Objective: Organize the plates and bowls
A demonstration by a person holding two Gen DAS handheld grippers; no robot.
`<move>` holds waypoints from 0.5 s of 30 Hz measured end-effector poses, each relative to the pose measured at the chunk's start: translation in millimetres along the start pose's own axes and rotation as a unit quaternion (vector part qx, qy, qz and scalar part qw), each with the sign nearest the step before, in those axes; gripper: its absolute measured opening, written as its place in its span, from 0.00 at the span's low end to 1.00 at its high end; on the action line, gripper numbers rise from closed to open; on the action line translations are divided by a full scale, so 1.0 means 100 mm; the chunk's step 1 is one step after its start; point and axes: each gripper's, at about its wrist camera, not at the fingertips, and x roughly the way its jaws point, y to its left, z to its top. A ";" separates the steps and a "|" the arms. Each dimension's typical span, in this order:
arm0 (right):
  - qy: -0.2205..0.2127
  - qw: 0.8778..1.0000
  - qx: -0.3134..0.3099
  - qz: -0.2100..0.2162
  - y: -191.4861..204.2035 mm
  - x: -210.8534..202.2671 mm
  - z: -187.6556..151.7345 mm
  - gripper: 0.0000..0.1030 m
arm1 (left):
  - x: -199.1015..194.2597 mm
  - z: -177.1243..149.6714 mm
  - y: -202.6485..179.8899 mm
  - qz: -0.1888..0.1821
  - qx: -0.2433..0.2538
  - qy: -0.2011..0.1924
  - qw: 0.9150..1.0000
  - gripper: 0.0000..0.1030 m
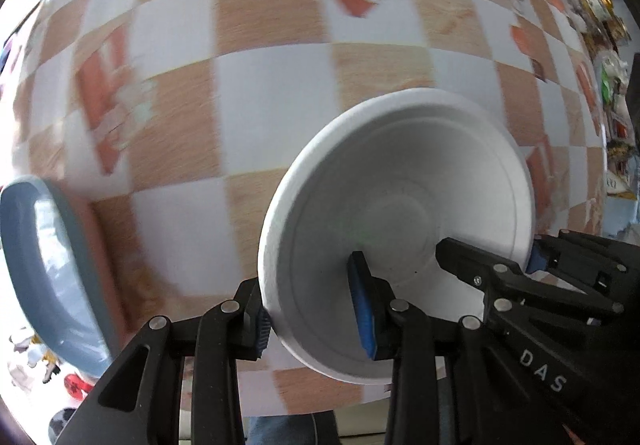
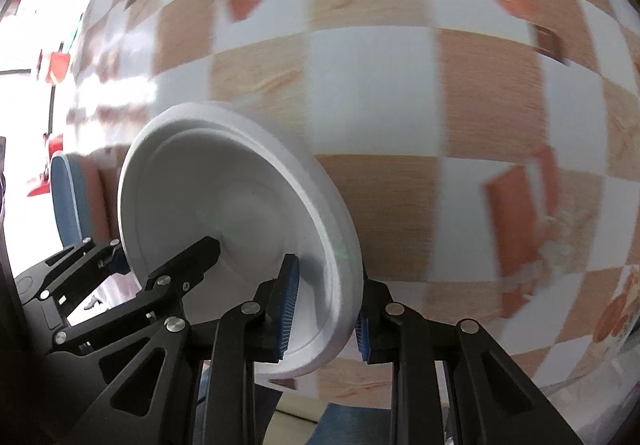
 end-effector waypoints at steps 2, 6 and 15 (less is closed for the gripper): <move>0.006 1.000 -0.014 0.001 0.16 0.04 0.01 0.26 | -0.03 -0.08 0.15 0.002 -0.013 -0.001 1.000 0.36; 0.015 0.999 -0.036 0.003 0.45 0.11 0.04 0.26 | -0.07 -0.22 0.38 0.007 -0.029 -0.004 1.000 0.36; 0.030 0.998 -0.046 -0.010 0.74 0.12 0.09 0.26 | -0.13 -0.42 0.65 -0.008 -0.053 -0.001 0.999 0.36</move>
